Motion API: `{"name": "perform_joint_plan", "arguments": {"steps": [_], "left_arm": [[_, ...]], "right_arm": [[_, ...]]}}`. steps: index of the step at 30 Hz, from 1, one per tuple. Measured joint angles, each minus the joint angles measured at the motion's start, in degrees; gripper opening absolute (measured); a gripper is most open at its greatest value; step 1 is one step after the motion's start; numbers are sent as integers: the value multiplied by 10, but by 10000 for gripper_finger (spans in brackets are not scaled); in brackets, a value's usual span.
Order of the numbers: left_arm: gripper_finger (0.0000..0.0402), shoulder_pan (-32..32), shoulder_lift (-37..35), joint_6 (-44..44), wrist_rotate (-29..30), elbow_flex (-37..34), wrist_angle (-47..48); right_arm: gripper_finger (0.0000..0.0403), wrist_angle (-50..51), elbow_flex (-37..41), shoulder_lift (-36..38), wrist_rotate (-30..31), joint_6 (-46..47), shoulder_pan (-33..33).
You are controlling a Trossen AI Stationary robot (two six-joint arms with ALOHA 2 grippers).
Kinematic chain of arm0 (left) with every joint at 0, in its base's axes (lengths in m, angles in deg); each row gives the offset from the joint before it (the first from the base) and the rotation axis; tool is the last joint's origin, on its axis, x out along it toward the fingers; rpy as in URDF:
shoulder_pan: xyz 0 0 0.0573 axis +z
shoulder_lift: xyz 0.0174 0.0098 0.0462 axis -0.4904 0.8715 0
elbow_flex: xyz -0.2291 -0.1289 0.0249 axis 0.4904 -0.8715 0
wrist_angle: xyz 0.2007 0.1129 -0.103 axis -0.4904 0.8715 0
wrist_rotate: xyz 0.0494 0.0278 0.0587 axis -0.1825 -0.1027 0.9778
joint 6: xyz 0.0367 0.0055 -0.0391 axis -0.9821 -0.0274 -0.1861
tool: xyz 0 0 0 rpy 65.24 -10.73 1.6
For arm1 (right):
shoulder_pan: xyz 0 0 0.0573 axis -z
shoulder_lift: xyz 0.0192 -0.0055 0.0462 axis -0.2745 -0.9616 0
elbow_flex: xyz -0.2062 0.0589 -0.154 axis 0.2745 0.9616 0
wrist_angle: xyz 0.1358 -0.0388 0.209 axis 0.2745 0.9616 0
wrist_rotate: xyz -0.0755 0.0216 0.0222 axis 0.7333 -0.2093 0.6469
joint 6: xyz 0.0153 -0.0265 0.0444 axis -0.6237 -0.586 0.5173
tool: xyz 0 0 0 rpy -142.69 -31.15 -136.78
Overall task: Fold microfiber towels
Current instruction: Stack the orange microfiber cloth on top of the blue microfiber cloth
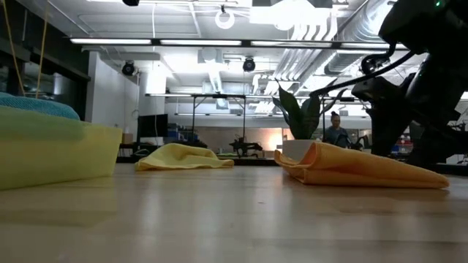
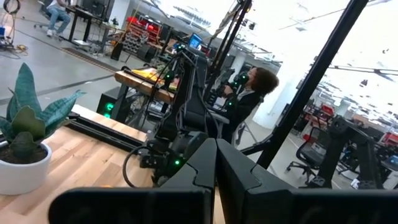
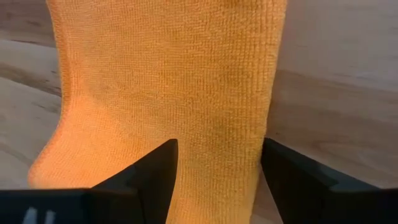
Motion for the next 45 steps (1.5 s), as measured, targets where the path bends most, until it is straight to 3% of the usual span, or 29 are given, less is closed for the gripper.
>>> {"name": "perform_joint_plan", "arguments": {"steps": [7, 13, 19, 25, 31, 36, 41, 45], "left_arm": [[0, 0, 0, 2, 2, 0, 0], [0, 0, 0, 2, 21, 0, -2], [4, 0, 1, 39, 123, 6, -4], [41, 14, 21, 8, 122, 44, 10], [123, 60, 76, 12, 32, 130, 152], [199, 98, 148, 7, -114, 202, 216], [245, 122, 239, -2, -283, 272, 219], [258, 125, 311, -27, -353, 321, 219]], "right_arm": [[165, 7, -16, -42, 1, -1, -1], [18, 62, -43, -45, -2, -72, -1], [4, 163, -124, -25, -15, -233, 11], [2, 270, -272, -24, -6, -454, 16], [1, 314, -402, -24, -2, -646, 15], [1, 313, -470, -24, -42, -768, 5], [0, 311, -498, -24, -88, -790, -4], [0, 275, -490, -24, -95, -782, -18]]}}
